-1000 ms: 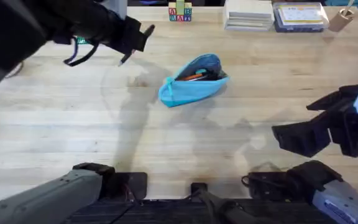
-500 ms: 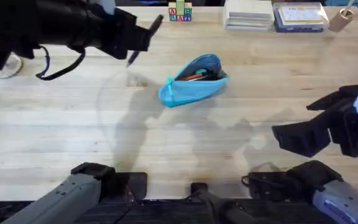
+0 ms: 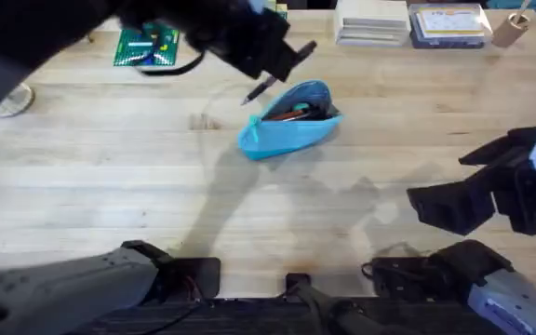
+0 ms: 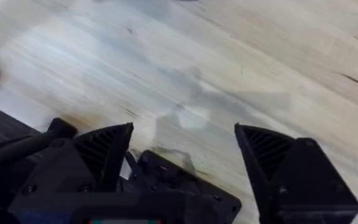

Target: Unzip the bag, pick up the pens from the table one at a time and place them inside, then zip the bag closed.

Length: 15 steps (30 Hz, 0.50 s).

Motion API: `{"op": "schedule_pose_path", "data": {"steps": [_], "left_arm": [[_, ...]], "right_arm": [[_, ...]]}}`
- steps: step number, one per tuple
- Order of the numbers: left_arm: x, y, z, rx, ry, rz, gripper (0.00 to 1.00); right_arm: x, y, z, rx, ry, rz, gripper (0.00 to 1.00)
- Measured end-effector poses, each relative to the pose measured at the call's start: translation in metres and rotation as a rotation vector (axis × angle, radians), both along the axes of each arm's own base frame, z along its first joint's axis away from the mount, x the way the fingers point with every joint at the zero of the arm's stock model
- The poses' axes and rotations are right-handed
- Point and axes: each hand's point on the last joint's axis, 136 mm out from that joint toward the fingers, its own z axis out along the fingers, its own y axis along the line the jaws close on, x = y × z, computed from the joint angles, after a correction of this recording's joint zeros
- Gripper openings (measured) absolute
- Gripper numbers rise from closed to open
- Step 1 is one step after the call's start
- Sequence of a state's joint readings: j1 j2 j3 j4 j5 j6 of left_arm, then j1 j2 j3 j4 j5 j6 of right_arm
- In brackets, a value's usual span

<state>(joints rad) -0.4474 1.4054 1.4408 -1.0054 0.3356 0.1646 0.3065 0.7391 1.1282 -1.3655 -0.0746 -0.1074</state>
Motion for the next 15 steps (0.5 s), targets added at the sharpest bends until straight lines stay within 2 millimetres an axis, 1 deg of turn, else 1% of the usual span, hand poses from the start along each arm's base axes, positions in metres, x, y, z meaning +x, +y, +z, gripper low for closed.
{"op": "schedule_pose_path", "data": {"steps": [2,3,6,10,15], "left_arm": [[0.003,-0.008,-0.007,0.024,0.036,-0.014,0.040],[0.013,-0.020,-0.019,0.064,0.072,-0.031,0.040],[0.019,-0.030,-0.032,0.102,0.109,-0.044,0.040],[0.026,-0.039,-0.053,0.133,0.152,-0.056,0.040],[0.032,-0.042,-0.079,0.170,0.197,-0.057,0.040]], "right_arm": [[0.000,0.000,0.000,0.000,0.000,0.000,0.996],[0.000,0.000,0.000,0.000,0.000,0.000,0.997],[0.000,0.000,0.000,0.000,0.000,0.000,0.996],[0.000,0.000,0.000,0.000,0.000,0.000,0.996],[0.000,0.000,0.000,0.000,0.000,0.000,0.996]]}}
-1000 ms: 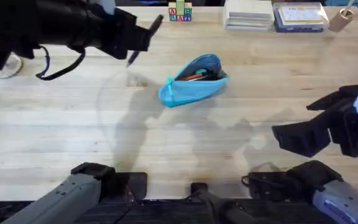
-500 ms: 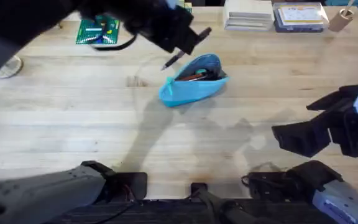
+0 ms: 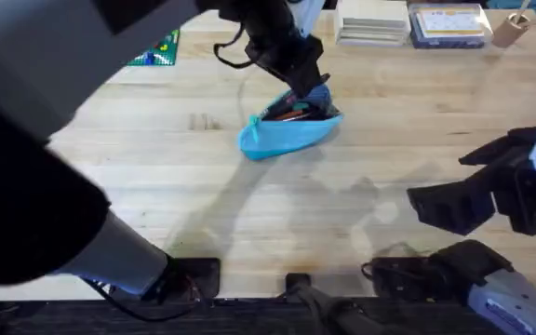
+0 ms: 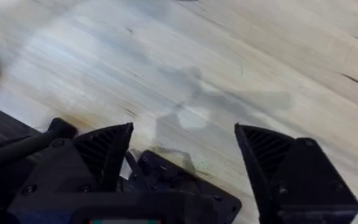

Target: Unzip the bag, pick up the pens from the table one at a time and place them inside, then zip the bag closed.

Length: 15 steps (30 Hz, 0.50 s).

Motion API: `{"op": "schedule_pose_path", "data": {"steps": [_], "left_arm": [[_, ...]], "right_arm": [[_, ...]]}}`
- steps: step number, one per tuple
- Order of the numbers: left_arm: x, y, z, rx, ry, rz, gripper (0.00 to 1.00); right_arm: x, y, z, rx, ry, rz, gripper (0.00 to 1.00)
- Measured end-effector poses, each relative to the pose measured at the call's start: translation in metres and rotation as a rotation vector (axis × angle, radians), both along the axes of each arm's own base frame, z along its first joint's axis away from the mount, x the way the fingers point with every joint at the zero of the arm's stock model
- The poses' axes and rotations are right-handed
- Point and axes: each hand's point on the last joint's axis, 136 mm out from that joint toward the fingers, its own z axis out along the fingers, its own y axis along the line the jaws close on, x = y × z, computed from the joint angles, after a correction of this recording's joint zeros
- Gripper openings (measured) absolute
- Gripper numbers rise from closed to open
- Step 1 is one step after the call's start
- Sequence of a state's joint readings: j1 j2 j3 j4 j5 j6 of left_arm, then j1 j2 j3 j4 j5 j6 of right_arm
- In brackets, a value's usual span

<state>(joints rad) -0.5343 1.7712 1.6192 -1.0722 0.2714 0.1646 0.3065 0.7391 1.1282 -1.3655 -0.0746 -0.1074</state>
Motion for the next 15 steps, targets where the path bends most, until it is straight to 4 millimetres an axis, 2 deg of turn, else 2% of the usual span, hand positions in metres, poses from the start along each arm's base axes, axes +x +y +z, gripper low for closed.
{"op": "schedule_pose_path", "data": {"steps": [6,15], "left_arm": [[0.005,-0.003,-0.018,0.022,0.028,-0.003,0.040],[0.008,-0.011,-0.019,0.007,0.012,-0.004,0.040]], "right_arm": [[0.000,0.000,0.000,0.000,0.000,0.000,0.996],[0.000,0.000,0.000,0.000,0.000,0.000,0.997]]}}
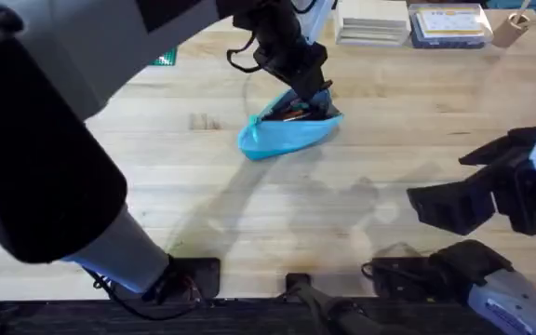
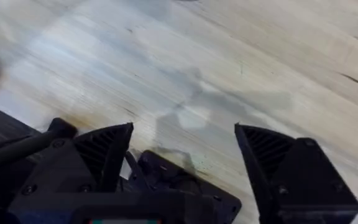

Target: Unzip the bag, pick up the pens from the table one at a time and place them inside, then zip the bag closed.

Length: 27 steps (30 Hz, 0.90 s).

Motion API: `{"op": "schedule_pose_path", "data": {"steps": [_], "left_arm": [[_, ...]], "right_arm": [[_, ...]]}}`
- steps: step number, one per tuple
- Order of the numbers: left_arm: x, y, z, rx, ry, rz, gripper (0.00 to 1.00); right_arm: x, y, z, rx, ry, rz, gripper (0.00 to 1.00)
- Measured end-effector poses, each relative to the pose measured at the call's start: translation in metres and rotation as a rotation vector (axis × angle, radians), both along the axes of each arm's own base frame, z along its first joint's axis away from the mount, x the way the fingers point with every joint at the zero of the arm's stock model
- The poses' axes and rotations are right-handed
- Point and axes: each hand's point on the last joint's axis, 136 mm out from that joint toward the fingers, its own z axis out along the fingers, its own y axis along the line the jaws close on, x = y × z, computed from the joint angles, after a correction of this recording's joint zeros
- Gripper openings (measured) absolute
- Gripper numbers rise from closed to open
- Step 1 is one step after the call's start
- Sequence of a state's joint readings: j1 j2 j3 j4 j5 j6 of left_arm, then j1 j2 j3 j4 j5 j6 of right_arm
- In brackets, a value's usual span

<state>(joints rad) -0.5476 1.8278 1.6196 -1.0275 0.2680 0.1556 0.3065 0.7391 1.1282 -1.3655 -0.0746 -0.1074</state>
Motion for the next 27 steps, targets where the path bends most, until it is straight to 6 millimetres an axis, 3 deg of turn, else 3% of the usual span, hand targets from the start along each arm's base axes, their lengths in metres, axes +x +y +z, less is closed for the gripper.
{"op": "schedule_pose_path", "data": {"steps": [16,21,27], "left_arm": [[0.000,0.000,-0.001,-0.003,0.022,0.051,0.041],[0.000,-0.004,-0.027,0.030,0.075,0.046,0.041],[-0.001,-0.005,-0.035,0.042,0.093,0.044,0.041]], "right_arm": [[0.000,0.000,0.000,0.000,0.000,0.000,0.997],[0.000,0.000,0.000,0.000,0.000,0.000,0.997],[0.000,0.000,0.000,0.000,0.000,0.000,0.997]]}}
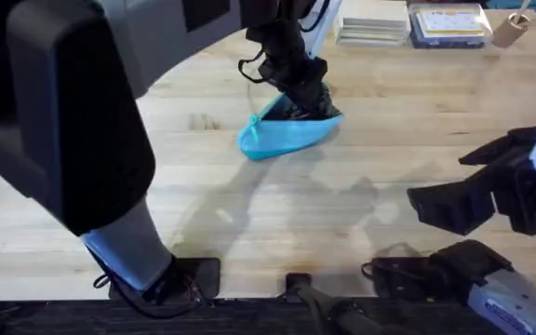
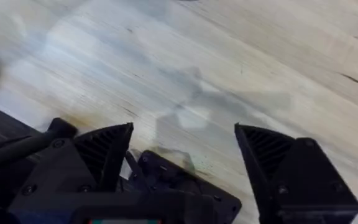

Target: Unzip the bag, pick up the pens from the table one at a time and place them inside, then zip the bag closed.

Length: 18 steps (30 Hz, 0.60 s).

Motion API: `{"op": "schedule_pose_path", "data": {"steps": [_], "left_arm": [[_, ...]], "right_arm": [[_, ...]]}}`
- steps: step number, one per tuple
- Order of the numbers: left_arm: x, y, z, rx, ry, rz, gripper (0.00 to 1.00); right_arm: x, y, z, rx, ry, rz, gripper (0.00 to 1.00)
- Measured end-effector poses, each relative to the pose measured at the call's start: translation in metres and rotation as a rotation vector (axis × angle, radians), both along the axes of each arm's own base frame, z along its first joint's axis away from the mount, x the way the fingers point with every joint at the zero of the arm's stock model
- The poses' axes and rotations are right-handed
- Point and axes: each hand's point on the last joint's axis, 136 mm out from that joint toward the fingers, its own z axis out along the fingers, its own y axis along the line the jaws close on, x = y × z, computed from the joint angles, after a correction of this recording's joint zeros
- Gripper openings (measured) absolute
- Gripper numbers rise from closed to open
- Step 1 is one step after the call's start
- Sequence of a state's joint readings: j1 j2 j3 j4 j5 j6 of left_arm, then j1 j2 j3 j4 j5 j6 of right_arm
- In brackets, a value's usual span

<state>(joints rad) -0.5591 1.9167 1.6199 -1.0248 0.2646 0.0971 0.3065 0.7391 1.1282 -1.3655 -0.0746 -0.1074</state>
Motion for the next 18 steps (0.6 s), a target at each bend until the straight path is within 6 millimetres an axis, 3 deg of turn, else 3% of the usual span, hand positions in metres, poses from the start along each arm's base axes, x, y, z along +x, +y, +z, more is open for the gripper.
{"op": "schedule_pose_path", "data": {"steps": [8,9,12,18], "left_arm": [[0.0001,0.0001,0.0000,0.000,0.000,0.000,0.056],[0.0003,0.0000,-0.0001,0.000,0.000,0.001,0.383],[0.0008,-0.0010,0.0002,-0.004,-0.002,0.004,0.789],[0.0029,-0.0027,0.0011,-0.010,-0.012,0.003,0.883]], "right_arm": [[0.0001,0.0000,0.0000,0.000,0.000,0.000,0.996],[0.0002,0.0000,0.0001,0.000,-0.001,0.000,0.997],[0.0002,0.0001,0.0001,0.000,-0.001,0.000,0.996],[0.0002,0.0001,0.0001,0.000,-0.001,0.000,0.996]]}}
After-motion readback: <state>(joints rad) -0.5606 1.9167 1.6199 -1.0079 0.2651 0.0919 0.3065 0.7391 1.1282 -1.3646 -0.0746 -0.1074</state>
